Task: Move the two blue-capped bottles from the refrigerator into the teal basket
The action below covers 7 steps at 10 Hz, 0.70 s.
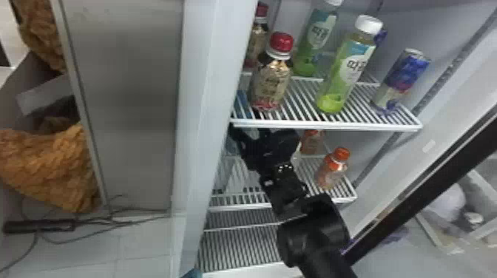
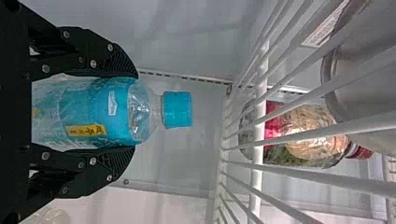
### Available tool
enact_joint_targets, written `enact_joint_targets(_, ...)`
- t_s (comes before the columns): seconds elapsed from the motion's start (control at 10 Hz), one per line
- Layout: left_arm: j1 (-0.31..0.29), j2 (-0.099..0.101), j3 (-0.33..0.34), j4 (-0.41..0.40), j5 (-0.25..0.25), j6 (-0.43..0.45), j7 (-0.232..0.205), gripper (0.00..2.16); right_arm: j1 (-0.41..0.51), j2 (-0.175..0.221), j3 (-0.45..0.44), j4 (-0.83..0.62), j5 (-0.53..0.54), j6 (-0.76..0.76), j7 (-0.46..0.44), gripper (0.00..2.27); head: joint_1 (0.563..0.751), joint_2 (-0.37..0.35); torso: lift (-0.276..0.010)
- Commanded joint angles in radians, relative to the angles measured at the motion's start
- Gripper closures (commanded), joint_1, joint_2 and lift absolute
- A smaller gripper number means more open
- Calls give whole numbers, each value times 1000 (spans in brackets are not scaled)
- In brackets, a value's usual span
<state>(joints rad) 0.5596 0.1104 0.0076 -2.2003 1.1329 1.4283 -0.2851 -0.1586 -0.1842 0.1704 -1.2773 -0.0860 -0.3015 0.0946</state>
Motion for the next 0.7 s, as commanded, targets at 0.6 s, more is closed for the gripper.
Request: enact_joint_targets(0.6,5,-2,3,0,1,0,-2,1159,217,-20,-17,-282,-49,31,37,664,695,-324,-168)
